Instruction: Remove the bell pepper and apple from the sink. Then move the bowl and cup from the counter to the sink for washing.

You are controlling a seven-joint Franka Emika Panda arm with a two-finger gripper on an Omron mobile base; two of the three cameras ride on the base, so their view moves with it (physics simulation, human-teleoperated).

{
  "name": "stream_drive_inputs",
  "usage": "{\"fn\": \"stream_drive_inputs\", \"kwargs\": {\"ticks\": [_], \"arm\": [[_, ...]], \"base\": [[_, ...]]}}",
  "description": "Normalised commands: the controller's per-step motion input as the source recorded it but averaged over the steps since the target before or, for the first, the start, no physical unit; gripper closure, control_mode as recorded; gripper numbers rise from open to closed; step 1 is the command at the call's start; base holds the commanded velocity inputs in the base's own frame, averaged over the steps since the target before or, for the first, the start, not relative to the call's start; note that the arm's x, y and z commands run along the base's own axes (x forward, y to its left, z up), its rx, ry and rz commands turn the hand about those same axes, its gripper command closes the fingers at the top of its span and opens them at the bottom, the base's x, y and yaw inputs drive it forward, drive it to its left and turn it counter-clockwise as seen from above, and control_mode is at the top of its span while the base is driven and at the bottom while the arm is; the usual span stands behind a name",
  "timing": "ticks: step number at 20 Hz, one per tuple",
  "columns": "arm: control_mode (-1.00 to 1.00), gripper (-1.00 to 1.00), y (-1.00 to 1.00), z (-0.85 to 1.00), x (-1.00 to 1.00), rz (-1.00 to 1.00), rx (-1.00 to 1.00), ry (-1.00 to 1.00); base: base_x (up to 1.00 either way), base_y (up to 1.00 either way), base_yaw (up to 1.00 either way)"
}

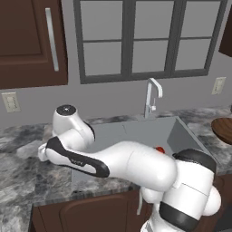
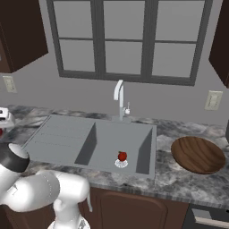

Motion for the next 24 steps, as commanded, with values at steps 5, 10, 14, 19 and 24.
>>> {"fn": "stream_drive_inputs", "kwargs": {"ticks": [5,10,14,19,24], "arm": [[-1.0,1.0,0.29,-0.23,0.27,0.0,0.04,0.11],[-1.0,1.0,0.32,-0.24,0.25,0.0,0.0,0.07],[-1.0,1.0,0.27,-0.22,0.22,0.0,-0.01,0.06],[-1.0,1.0,0.23,-0.21,0.16,0.0,-0.02,0.0],[-1.0,1.0,0.22,-0.26,0.15,0.0,-0.06,0.0]], "base": [[0.0,0.0,0.0],[0.0,0.0,0.0],[0.0,0.0,0.0],[0.0,0.0,0.0],[0.0,0.0,0.0]]}}
